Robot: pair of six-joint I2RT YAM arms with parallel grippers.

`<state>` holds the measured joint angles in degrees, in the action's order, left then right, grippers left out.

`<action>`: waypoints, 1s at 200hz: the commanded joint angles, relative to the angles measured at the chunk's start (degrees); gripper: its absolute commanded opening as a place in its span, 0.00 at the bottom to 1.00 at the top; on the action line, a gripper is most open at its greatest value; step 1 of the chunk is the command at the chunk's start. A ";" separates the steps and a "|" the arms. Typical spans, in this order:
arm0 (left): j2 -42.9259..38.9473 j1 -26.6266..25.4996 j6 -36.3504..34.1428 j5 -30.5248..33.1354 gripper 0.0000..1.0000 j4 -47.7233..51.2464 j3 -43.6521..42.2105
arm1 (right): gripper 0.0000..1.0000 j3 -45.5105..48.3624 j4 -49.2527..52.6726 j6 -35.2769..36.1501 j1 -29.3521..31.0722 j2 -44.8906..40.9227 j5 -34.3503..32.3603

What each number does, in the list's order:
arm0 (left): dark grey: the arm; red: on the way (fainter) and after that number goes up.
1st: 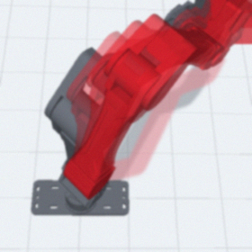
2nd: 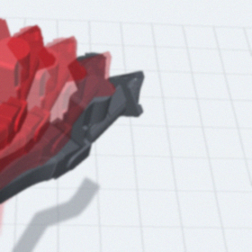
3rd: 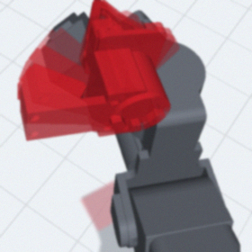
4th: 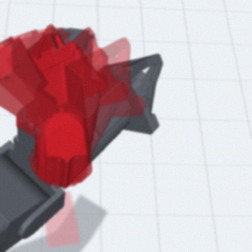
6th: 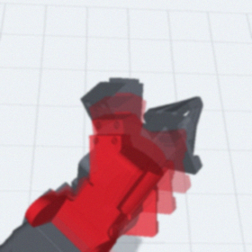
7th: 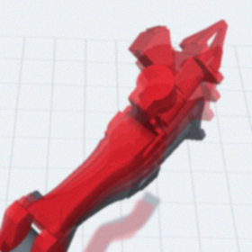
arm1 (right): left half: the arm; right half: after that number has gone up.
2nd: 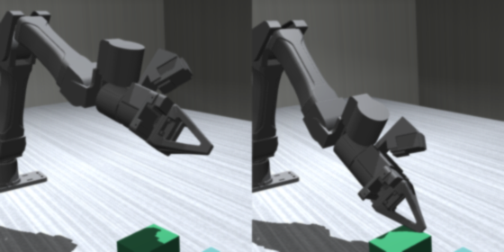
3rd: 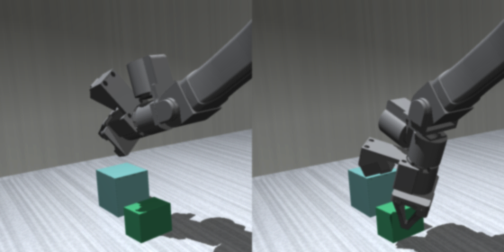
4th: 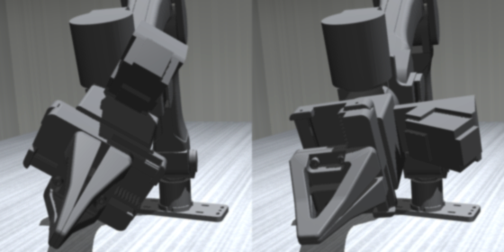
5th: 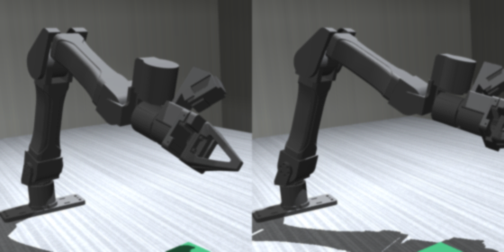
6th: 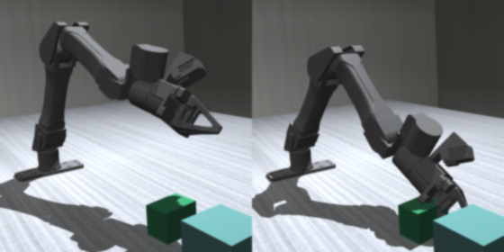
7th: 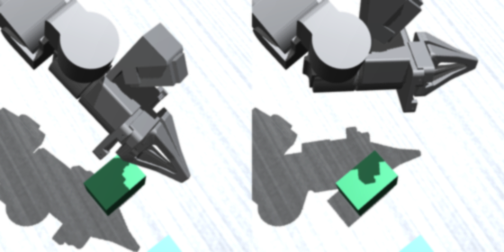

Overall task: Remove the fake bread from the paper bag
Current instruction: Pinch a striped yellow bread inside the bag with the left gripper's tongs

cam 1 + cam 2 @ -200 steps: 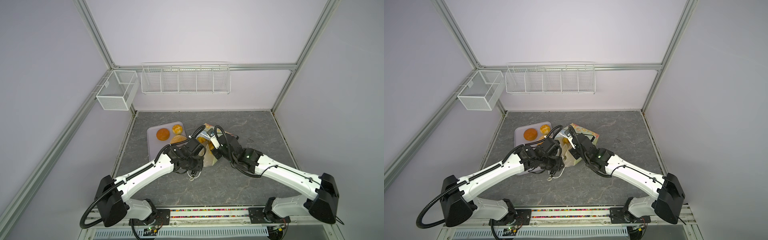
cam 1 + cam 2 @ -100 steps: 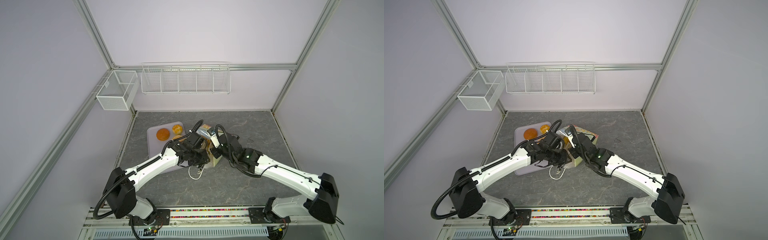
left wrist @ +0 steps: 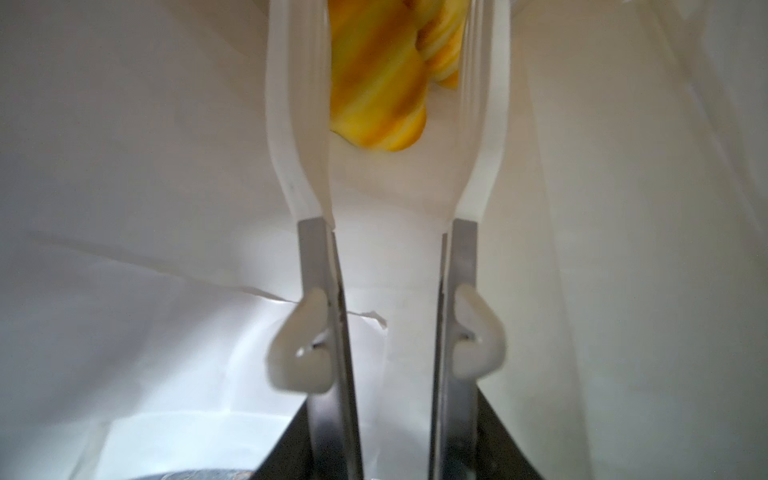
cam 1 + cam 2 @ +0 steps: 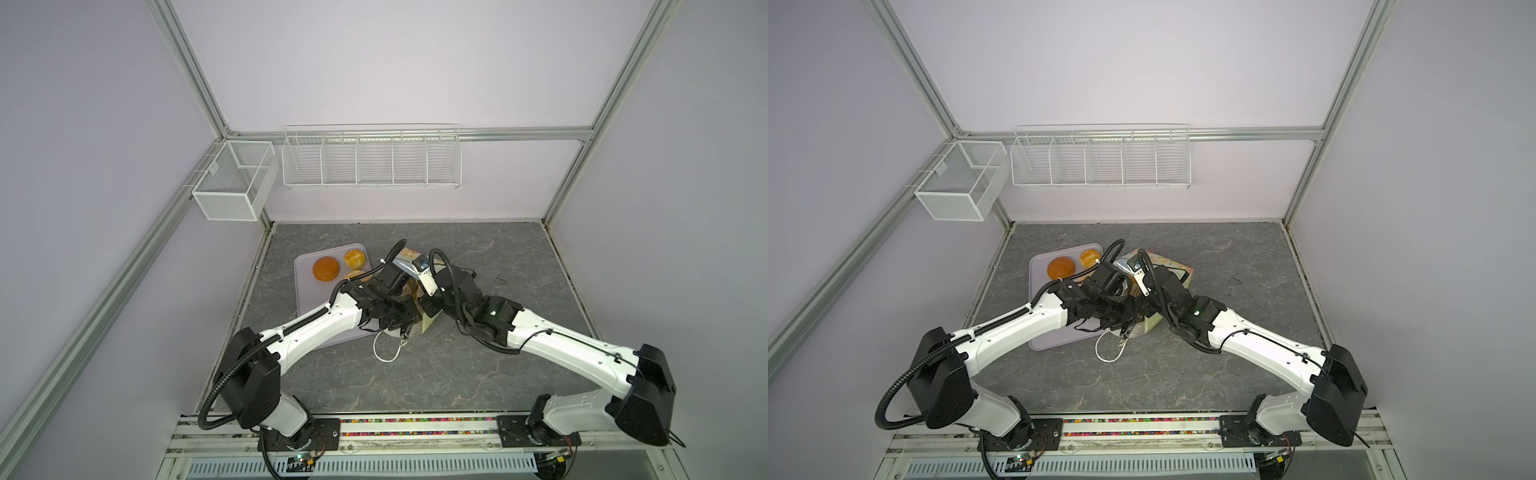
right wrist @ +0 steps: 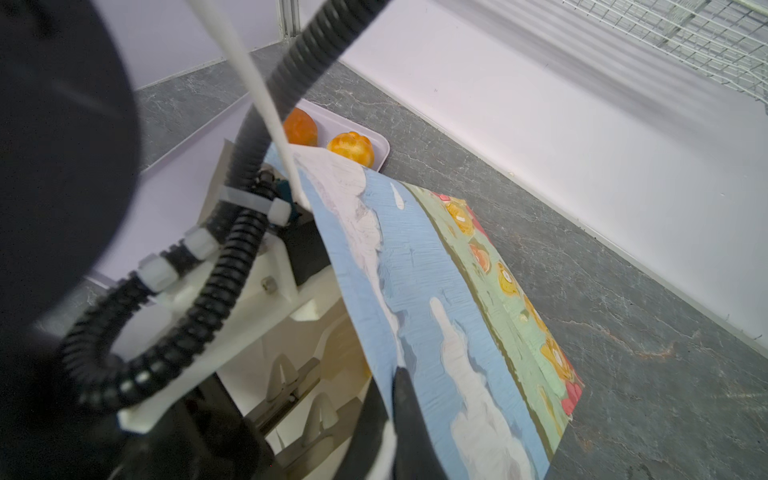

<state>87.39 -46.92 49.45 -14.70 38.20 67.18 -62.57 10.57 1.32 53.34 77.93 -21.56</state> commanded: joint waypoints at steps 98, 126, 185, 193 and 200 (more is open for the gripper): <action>2.31 -0.82 1.61 -4.17 0.44 -3.84 0.62 | 0.07 0.60 -3.80 -0.79 -0.24 1.59 3.10; 3.44 -1.05 2.07 -6.20 0.44 -5.88 0.42 | 0.07 0.60 -3.89 -0.88 -0.25 1.55 3.04; 4.66 -1.00 -0.13 -3.99 0.31 -2.76 1.82 | 0.07 0.78 -3.45 -0.46 -0.26 1.10 2.17; 4.18 -0.95 -0.68 -3.35 0.26 -1.54 2.45 | 0.07 0.78 -3.36 -0.29 -0.25 1.03 1.82; 3.81 -0.91 -1.29 -2.79 0.22 -0.41 3.00 | 0.07 0.82 -3.27 -0.19 -0.32 1.00 1.64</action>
<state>91.83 -47.64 50.17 -18.04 35.48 67.09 -62.28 9.26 1.28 52.93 78.91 -20.73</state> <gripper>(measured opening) 0.282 0.069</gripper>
